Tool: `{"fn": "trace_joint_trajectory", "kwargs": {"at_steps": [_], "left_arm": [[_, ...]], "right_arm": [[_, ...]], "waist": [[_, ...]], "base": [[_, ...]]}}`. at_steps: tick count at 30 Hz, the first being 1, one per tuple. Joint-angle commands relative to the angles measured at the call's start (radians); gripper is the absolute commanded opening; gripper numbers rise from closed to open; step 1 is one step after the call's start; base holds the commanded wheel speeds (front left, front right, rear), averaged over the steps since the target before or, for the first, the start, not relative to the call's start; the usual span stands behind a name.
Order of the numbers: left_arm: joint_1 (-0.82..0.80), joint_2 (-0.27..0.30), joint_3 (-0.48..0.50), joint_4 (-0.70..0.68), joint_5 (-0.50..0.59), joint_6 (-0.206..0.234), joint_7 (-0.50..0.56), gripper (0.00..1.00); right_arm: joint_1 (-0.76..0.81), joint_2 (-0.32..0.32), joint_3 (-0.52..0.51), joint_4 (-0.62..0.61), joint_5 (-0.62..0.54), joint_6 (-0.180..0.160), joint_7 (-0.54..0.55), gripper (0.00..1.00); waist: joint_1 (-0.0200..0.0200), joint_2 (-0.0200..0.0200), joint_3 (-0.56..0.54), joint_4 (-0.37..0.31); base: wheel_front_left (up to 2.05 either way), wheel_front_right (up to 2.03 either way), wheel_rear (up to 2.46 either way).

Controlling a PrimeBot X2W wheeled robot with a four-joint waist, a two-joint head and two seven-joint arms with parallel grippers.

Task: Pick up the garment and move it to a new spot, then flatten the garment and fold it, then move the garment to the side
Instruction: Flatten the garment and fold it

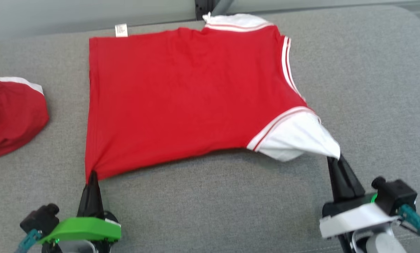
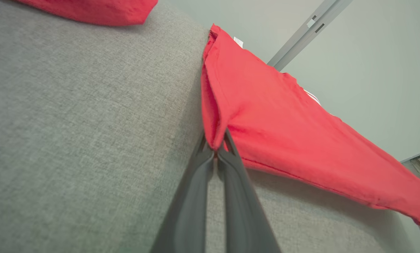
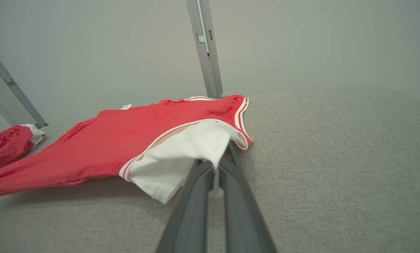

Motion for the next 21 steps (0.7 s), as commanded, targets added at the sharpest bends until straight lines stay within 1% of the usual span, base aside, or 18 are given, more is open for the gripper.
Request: {"fn": "trace_joint_trajectory", "kwargs": {"at_steps": [1,4,13,21], "left_arm": [[0.057,-0.004,-0.001,-0.027,-0.013,0.002,-0.003,0.0],[0.122,-0.009,-0.004,-0.063,-0.022,0.012,-0.003,0.0],[0.252,-0.008,0.003,-0.134,-0.007,0.041,-0.003,0.0],[0.324,-0.012,-0.006,-0.184,-0.022,0.061,0.003,0.0]], "right_arm": [[0.064,0.01,0.007,-0.02,0.013,-0.002,0.004,0.0],[0.131,0.021,0.013,-0.042,0.019,-0.002,0.017,0.0],[0.249,0.037,-0.01,-0.083,0.011,-0.002,0.056,0.0],[0.312,0.045,-0.02,-0.105,0.015,-0.002,0.079,0.0]], "waist": [[0.0001,0.0024,-0.065,-0.006],[0.0001,0.0024,-0.092,-0.013],[0.0001,0.0024,-0.14,-0.021],[0.0001,0.0024,-0.156,-0.021]], "base": [[0.0,0.0,0.0],[0.0,0.0,0.0],[0.0,0.0,0.0],[0.0,0.0,0.0]]}}
